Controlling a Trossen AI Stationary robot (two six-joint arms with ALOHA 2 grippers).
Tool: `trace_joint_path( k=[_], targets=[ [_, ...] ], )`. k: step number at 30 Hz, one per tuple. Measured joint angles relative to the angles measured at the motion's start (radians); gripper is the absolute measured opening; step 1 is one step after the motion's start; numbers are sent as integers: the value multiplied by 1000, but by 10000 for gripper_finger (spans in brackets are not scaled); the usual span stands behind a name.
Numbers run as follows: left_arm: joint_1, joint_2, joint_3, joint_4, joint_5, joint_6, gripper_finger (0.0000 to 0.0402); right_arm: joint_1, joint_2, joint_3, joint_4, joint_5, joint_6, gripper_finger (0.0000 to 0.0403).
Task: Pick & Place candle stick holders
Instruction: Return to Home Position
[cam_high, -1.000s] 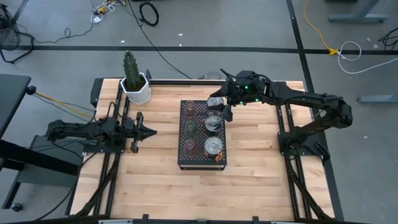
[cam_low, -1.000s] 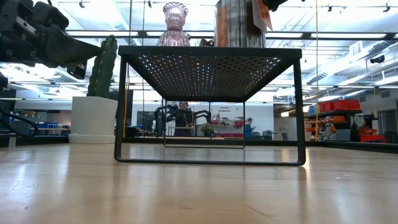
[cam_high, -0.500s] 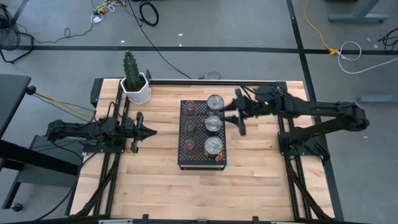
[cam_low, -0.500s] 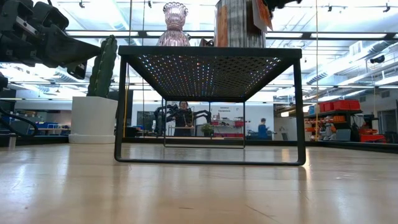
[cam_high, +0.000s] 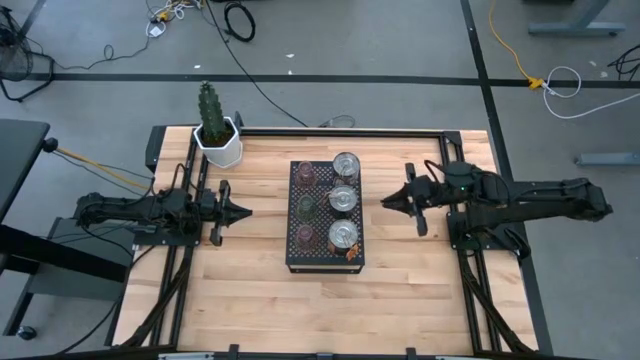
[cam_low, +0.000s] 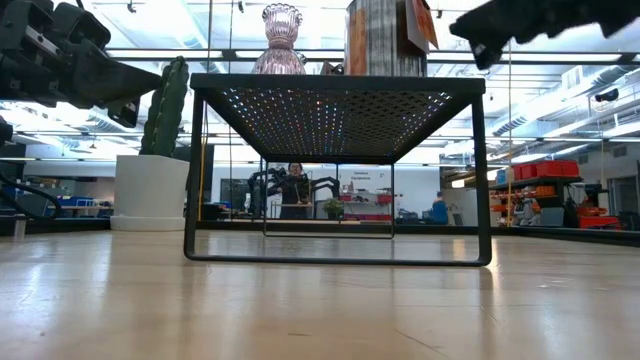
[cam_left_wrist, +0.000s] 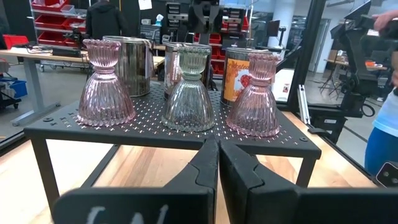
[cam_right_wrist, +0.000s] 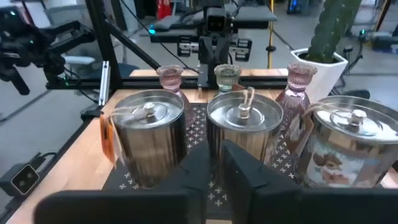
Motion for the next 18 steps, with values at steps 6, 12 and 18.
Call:
trace_joint_path(
  k=[6,12,18],
  targets=[
    [0,0,0,0,0,0,18,0,-113,-125,51,0,0,8],
    [0,0,0,0,0,0,18,0,-180,-207,111,-1,11,3],
    [0,0,0,0,0,0,18,0,-242,-293,201,-3,66,2]
  ],
)
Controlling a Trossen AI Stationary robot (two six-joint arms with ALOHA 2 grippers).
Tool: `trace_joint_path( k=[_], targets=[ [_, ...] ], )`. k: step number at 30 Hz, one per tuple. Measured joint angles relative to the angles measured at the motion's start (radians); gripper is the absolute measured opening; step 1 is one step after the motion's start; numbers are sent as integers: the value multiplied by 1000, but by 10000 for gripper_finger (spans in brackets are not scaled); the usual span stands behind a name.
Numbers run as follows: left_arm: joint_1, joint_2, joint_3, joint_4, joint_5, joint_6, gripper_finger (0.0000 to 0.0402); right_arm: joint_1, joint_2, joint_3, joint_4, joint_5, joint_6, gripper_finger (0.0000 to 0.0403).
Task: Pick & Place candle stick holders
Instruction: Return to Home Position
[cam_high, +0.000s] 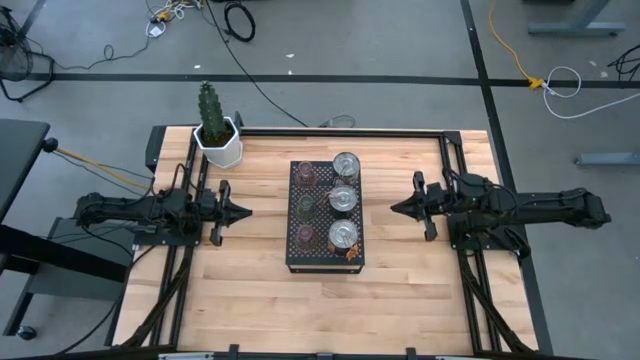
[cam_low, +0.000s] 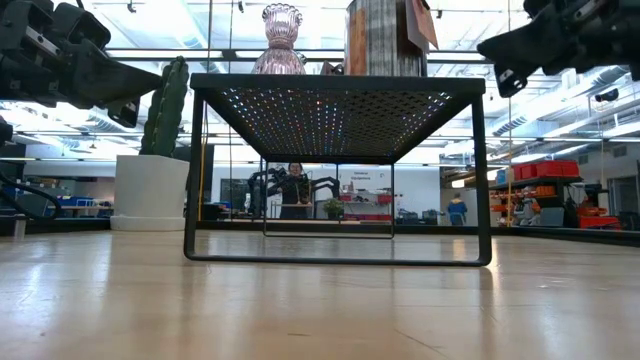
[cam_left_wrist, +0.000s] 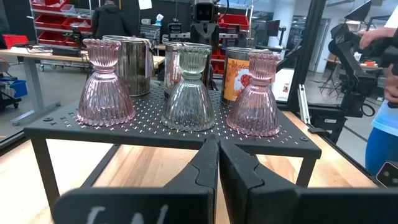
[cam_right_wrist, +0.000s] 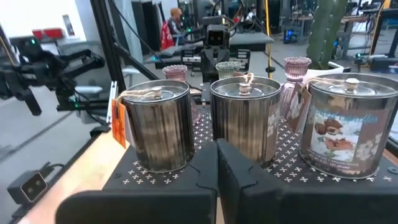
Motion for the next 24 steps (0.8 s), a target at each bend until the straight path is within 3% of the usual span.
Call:
trace_joint_path(
  k=[24],
  targets=[
    [0,0,0,0,0,0,18,0,-299,-216,28,3,35,2]
  ],
)
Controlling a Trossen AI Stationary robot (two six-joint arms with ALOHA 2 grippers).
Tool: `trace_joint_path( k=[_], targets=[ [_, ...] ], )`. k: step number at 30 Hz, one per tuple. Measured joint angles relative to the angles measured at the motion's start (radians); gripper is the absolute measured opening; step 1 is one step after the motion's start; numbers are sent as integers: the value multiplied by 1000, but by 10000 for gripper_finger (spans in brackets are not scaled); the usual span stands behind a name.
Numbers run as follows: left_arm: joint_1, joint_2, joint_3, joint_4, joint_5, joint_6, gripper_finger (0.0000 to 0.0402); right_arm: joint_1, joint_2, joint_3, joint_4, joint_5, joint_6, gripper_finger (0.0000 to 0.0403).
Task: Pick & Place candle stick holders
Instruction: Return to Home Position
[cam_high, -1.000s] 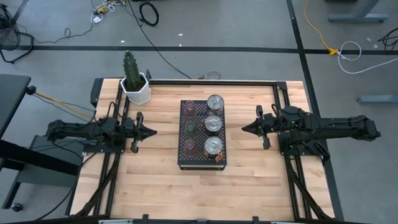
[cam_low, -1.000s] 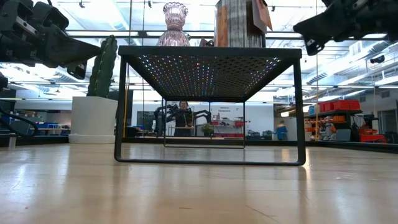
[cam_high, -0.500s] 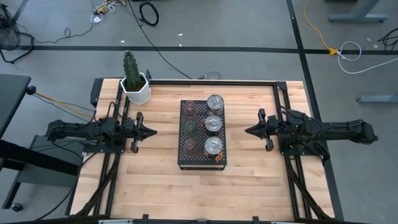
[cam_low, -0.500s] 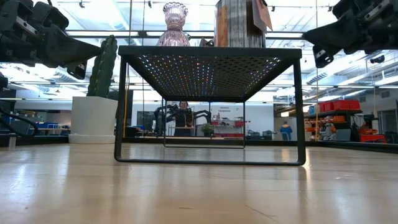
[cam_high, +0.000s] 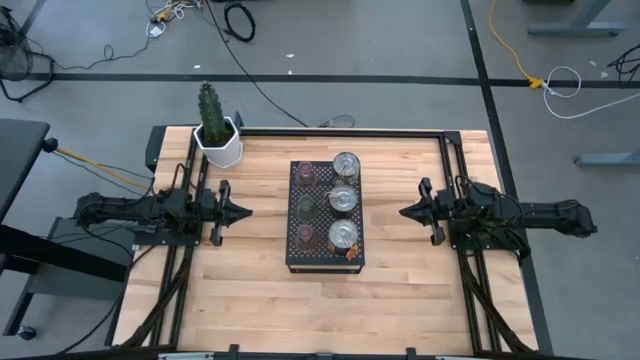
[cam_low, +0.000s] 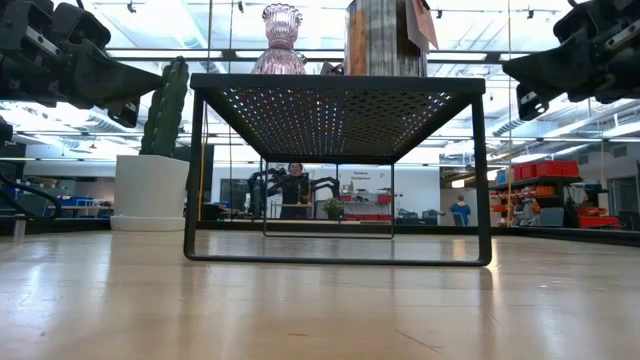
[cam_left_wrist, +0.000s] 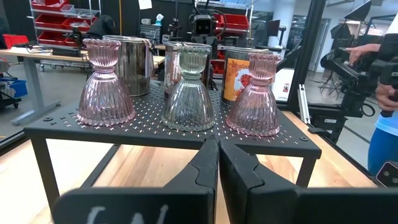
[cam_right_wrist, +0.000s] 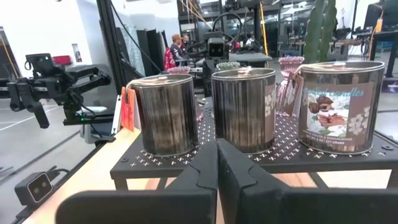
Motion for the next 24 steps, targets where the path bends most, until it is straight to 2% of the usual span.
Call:
trace_joint_path(
  k=[9,18,24],
  targets=[
    [0,0,0,0,0,0,18,0,-94,-57,-4,0,3,2],
    [0,0,0,0,0,0,18,0,-145,-57,-11,0,0,2],
    [0,0,0,0,0,0,18,0,-162,-57,-76,0,0,2]
  ],
)
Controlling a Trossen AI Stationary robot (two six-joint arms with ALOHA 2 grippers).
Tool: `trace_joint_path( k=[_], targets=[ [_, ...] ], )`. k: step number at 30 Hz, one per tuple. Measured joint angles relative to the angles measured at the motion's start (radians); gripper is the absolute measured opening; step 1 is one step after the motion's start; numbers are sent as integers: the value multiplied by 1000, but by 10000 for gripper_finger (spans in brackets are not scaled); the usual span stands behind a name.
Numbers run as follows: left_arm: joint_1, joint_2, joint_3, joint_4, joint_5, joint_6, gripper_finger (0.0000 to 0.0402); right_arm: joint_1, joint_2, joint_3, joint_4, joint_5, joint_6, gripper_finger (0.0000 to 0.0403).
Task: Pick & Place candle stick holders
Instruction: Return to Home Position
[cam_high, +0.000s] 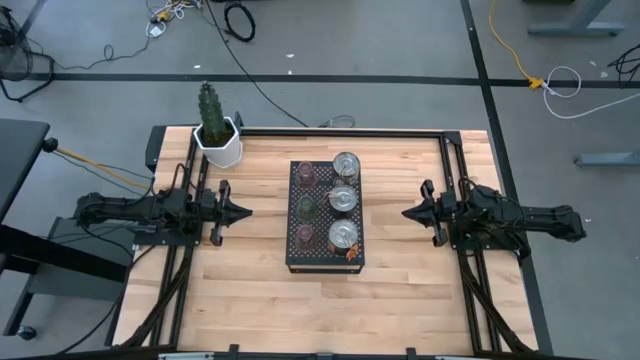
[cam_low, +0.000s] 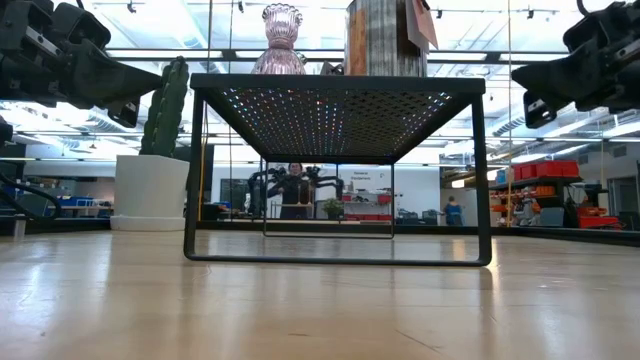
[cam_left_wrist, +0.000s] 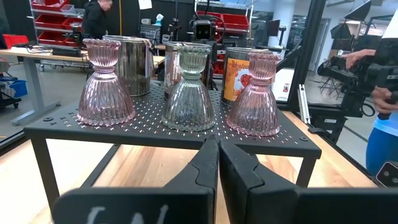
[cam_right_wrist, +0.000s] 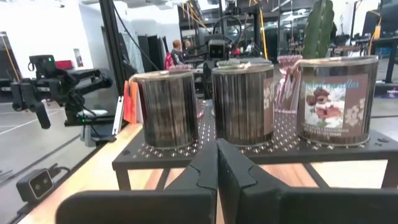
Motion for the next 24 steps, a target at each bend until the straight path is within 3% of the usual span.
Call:
trace_joint_path(
  k=[24],
  targets=[
    [0,0,0,0,0,0,18,30,-34,0,-43,0,1,2]
  ],
)
